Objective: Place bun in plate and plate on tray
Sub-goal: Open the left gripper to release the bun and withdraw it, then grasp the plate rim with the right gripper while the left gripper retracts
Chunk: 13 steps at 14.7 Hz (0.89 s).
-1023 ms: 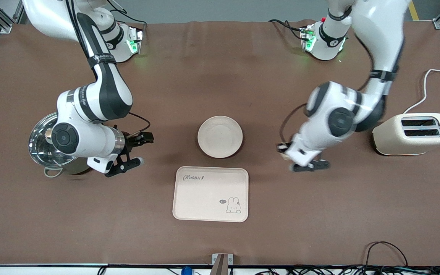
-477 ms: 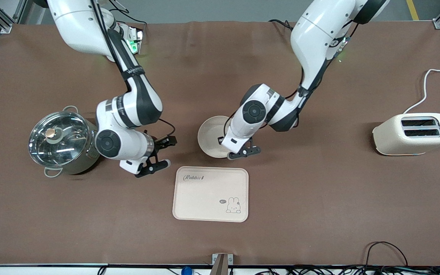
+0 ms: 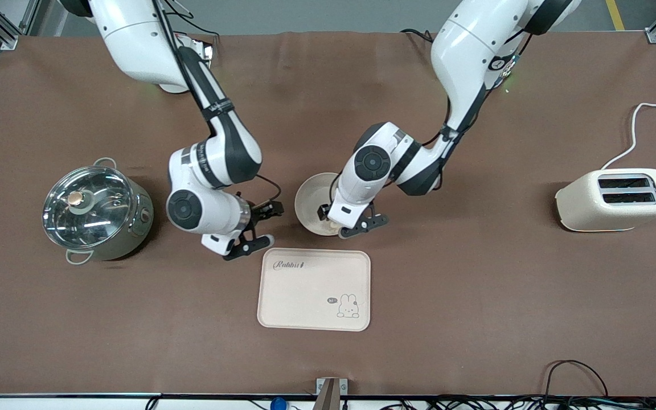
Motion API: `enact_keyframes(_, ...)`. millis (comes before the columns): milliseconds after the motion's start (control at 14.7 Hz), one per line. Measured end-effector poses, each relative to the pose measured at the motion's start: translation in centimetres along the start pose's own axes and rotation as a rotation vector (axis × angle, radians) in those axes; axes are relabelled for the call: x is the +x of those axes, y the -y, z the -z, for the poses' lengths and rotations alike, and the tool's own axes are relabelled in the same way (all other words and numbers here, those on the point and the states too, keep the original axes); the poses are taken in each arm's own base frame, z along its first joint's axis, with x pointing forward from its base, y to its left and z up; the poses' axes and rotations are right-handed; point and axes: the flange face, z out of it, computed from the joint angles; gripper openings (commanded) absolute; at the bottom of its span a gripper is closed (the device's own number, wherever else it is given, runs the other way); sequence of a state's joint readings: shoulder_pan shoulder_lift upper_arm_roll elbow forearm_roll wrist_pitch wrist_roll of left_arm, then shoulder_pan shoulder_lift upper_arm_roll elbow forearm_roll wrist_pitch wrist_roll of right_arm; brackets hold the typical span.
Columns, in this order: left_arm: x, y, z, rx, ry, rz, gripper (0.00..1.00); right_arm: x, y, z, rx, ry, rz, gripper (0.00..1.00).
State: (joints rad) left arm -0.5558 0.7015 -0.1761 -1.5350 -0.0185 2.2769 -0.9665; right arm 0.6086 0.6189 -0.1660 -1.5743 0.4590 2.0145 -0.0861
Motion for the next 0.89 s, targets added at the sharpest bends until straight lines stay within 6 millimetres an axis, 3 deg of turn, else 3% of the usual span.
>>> enact_keyframes(136, 4.4, 3.5, 5.1, 0.05, -0.01, -0.109, 1.0, -0.3, 1.9, -1.2, 0.024, 0.002, 0.005, 0.83)
enact_keyframes(341, 12.3, 12.3, 14.2, 0.061, -0.031, -0.25, 1.0, -0.4, 3.7, -2.9, 0.037, -0.001, 0.015, 0.77)
enact_keyframes(477, 15.9, 18.4, 19.4, 0.063, -0.053, -0.292, 1.0, -0.5, 4.5, -3.9, 0.031, 0.0, 0.026, 0.73)
enact_keyframes(682, 17.7, 26.4, 26.2, 0.091, -0.026, -0.297, 1.0, -0.5, 4.6, -5.6, 0.021, 0.012, 0.026, 0.69)
enact_keyframes(750, 17.1, 28.0, 28.8, 0.098, -0.026, -0.293, 1.0, -0.5, 4.4, -6.2, 0.017, 0.017, 0.024, 0.68)
enact_keyframes(886, 14.6, 29.0, 34.1, 0.108, -0.047, -0.29, 1.0, -0.3, 3.9, -7.2, 0.009, 0.013, 0.017, 0.66)
